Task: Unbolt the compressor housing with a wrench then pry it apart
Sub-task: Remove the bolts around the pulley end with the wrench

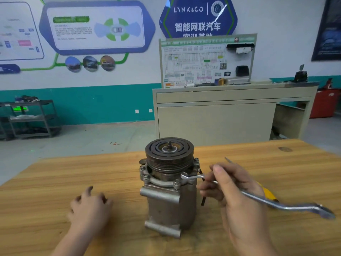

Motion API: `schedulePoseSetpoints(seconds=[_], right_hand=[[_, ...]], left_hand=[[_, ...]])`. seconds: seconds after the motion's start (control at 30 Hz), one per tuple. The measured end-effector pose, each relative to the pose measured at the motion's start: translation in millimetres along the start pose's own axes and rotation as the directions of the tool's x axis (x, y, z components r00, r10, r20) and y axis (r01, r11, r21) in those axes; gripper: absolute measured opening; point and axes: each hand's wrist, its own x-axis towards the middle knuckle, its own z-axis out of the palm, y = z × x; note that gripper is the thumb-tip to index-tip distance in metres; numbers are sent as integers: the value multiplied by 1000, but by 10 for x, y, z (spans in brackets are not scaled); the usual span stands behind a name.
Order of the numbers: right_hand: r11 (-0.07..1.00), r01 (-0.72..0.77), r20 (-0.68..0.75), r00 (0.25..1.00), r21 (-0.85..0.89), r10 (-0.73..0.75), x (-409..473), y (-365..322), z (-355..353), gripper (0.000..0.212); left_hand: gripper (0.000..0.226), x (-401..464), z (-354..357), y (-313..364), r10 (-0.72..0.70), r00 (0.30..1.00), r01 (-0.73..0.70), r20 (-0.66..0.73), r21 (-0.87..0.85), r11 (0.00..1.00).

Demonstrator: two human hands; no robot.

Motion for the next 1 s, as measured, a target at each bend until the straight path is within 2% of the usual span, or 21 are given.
schedulePoseSetpoints(seconds=[0.1,0.2,0.3,0.4,0.47,0.53,0.57,0.6,0.63,0.67,0.7,0.73,0.77,0.8,0.83,0.87,0.9,0.93,1.0], right_hand=[[999,-40,-143,989,33,44,-90,63,110,11],[999,-41,-204,978,33,47,-136,67,190,9],[999,-4,-244,970,-53,-9,-183,34,289,9],[976,66,-264,957,-209,-121,-267,30,433,6],[874,149,-196,944,-462,-265,-332,36,517,16],[669,214,-78,922,-712,-379,-360,47,572,24],[608,199,-81,912,-768,-401,-371,50,606,29],[611,174,-119,905,-772,-408,-382,53,654,35],[645,151,-173,895,-749,-410,-384,72,693,38],[680,135,-230,879,-721,-418,-384,108,721,37],[717,124,-289,858,-686,-425,-391,151,747,36],[755,115,-354,831,-646,-429,-396,185,769,38],[801,106,-416,810,-589,-414,-398,205,788,41],[848,98,-467,800,-520,-378,-391,211,789,42],[891,91,-507,795,-444,-334,-367,195,762,43],[927,87,-534,796,-364,-285,-312,162,720,46],[964,76,-555,805,-256,-211,-217,135,649,51],[994,37,-554,827,-105,-90,-104,117,560,58],[964,-136,-467,853,229,231,156,94,377,59]], left_hand=[[34,102,239,-124,49,996,-59,75,141,988],[36,170,283,-126,90,991,-110,102,206,972],[36,216,303,-162,71,991,-94,109,228,969],[39,274,261,-263,-7,997,-9,72,227,974],[41,306,184,-358,-65,996,50,59,228,972],[41,310,126,-415,-100,994,86,50,234,968],[43,288,101,-407,-119,992,108,33,228,968],[46,253,76,-367,-118,993,118,-12,194,974],[48,201,59,-291,-63,992,74,-108,98,992],[47,132,51,-181,37,974,-52,-224,-60,997],[45,57,33,-38,150,948,-226,-279,-262,938],[46,-31,-7,142,267,933,-354,-240,-491,796],[50,-138,-59,332,390,911,-370,-131,-677,636],[53,-237,-101,488,511,860,-330,-8,-772,543],[59,-303,-128,600,596,801,-313,62,-805,504],[73,-325,-121,660,650,757,-327,72,-819,471],[90,-300,-85,691,666,743,-335,66,-825,455],[103,-277,-48,694,666,741,-315,82,-834,453],[104,-296,-25,657,667,742,-309,65,-850,426]])
